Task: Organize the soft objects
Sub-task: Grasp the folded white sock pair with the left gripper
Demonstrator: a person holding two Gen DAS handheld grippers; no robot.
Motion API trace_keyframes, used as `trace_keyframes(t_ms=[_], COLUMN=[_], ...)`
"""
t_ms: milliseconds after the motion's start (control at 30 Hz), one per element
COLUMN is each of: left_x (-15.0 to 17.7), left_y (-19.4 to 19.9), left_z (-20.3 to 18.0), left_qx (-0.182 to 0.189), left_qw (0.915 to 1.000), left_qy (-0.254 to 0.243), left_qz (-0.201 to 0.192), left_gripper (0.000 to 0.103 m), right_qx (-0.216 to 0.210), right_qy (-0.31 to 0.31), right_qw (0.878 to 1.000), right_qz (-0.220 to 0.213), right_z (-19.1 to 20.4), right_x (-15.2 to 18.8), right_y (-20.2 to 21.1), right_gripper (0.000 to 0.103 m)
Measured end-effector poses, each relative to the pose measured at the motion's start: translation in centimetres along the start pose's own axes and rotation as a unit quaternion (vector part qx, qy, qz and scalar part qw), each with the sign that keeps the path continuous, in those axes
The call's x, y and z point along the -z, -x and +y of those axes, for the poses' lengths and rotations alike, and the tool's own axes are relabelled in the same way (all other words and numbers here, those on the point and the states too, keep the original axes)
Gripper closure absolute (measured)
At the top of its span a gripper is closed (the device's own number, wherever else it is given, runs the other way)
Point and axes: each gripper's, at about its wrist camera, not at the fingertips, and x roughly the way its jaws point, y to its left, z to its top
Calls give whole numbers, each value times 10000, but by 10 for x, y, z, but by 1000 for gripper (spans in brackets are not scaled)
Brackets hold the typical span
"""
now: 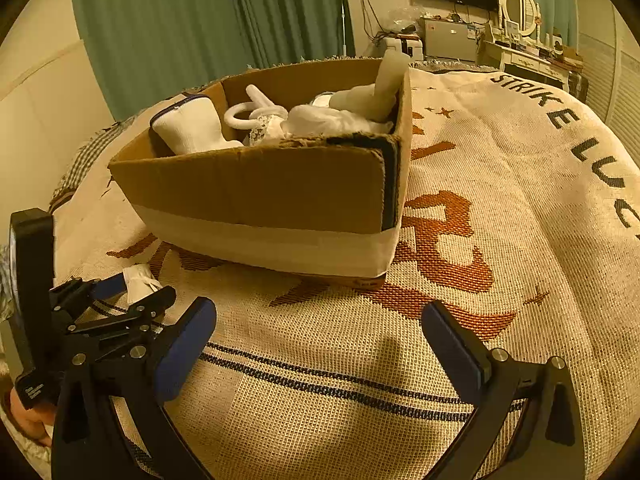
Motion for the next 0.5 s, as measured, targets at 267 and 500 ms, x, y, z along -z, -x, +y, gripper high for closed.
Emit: trace_keyframes(t_ms=[267,500], left_x=[3,2], left_y=[38,89], left_z=[-12,-16], left_qx=[275,437], left_qw=[9990,9960], left_qy=[-114,-228], left_qz=[-332,-746], left_gripper=[52,52], right_qx=[3,20], right_qy=[-73,-55], right_qw=[9998,9984], right_qz=[-164,-559], right_z=[0,8], right_x=[4,4], right_y=[21,69], right_gripper=[0,0])
